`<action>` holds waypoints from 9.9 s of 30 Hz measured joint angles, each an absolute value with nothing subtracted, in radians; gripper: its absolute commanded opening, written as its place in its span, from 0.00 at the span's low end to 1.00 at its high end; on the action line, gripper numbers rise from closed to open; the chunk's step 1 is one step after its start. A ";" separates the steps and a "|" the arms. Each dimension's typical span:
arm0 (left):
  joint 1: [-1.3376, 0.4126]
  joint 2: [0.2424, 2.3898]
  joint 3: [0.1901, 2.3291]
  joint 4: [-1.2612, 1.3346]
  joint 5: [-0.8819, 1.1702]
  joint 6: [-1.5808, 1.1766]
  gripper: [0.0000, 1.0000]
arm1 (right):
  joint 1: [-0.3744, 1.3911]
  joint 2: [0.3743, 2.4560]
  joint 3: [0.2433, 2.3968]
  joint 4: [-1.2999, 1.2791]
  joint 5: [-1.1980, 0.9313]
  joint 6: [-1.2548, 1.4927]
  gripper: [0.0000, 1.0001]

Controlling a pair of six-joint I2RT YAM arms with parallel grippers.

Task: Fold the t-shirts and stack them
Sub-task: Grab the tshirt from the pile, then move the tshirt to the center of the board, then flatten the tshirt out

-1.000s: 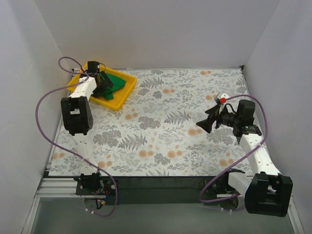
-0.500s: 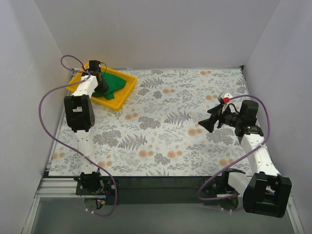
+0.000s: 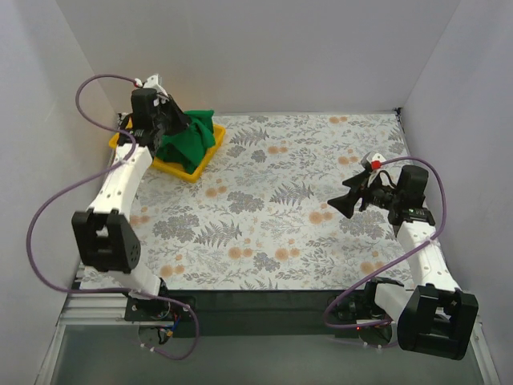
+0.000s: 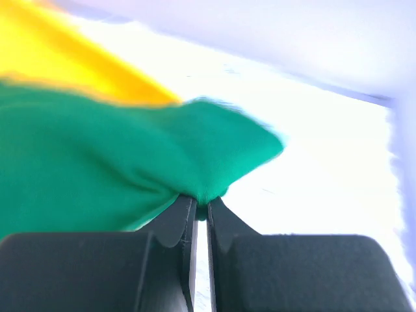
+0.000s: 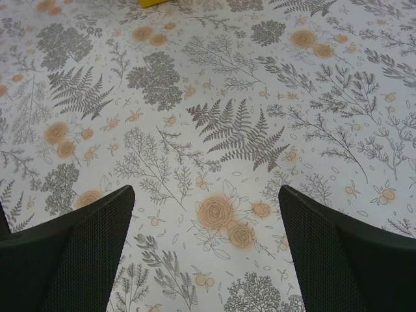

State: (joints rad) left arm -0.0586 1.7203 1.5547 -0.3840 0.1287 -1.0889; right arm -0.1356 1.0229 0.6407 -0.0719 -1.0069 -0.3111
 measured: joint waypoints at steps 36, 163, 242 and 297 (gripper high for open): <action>-0.661 1.388 1.568 -0.165 0.589 -1.265 0.00 | -0.263 0.989 0.606 -0.073 -0.978 -0.382 0.98; -1.227 1.842 1.149 -0.328 -0.037 -1.341 0.71 | 0.117 1.234 1.095 -0.199 -0.040 -0.317 0.01; -0.287 1.461 0.730 -0.045 0.618 -1.467 0.69 | -0.057 1.258 1.169 -0.274 -0.380 -0.255 0.22; -0.834 1.588 0.952 -0.471 -0.083 -1.367 0.53 | 0.158 1.403 0.869 -0.514 -0.728 -0.807 0.67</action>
